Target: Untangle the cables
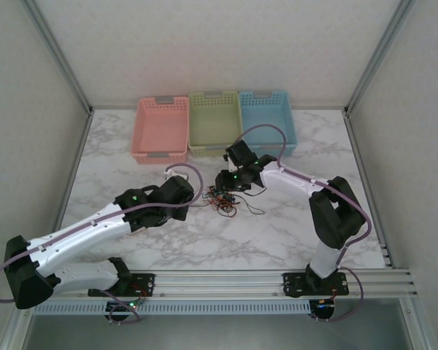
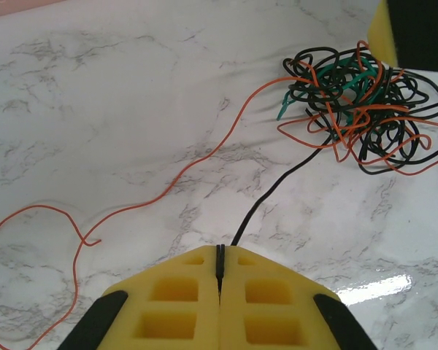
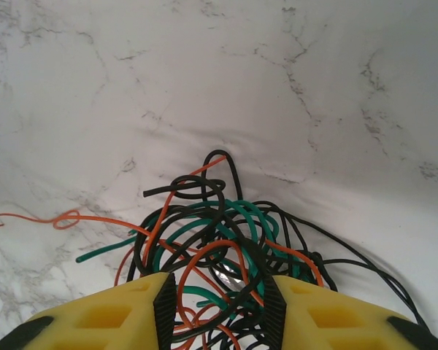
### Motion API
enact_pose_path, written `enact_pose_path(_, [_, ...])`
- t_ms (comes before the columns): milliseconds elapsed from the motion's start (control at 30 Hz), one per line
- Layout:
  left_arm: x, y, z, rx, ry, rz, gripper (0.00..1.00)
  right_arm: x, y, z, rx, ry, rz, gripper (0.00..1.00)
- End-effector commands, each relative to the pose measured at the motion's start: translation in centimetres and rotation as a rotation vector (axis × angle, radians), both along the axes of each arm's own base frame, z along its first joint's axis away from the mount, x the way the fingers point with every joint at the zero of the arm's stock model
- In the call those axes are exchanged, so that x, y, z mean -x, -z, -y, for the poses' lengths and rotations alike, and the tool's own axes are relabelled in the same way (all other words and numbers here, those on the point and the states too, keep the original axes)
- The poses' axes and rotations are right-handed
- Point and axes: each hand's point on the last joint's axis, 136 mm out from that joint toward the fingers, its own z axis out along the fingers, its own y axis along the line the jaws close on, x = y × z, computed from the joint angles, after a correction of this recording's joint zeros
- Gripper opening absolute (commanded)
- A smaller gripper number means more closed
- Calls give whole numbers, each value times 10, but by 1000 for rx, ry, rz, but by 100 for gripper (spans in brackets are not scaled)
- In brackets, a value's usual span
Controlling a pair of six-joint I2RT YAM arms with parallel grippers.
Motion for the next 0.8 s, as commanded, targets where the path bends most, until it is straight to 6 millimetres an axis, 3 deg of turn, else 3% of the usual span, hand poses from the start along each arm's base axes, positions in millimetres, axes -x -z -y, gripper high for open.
enact_pose_path(0, [-4, -3, -3, 5, -24, 7, 0, 4, -5, -10, 28, -42, 15, 40])
enact_pose_path(100, [-5, -4, -4, -9, -25, 11, 0, 0, -8, -5, 78, -33, 35, 41])
enact_pose_path(133, [-5, -3, -4, -9, -24, 10, 0, 8, -7, -12, 92, -60, 36, 42])
enact_pose_path(333, [-5, -3, -5, -11, -29, 15, 0, 12, -4, -14, 159, -81, 47, 41])
enact_pose_path(533, [-5, -1, -5, -14, -31, 12, 0, 12, 5, -10, 214, -86, 26, 36])
enact_pose_path(767, [-5, 0, -8, -22, -40, 13, 0, 11, 2, -7, 227, -88, 49, 15])
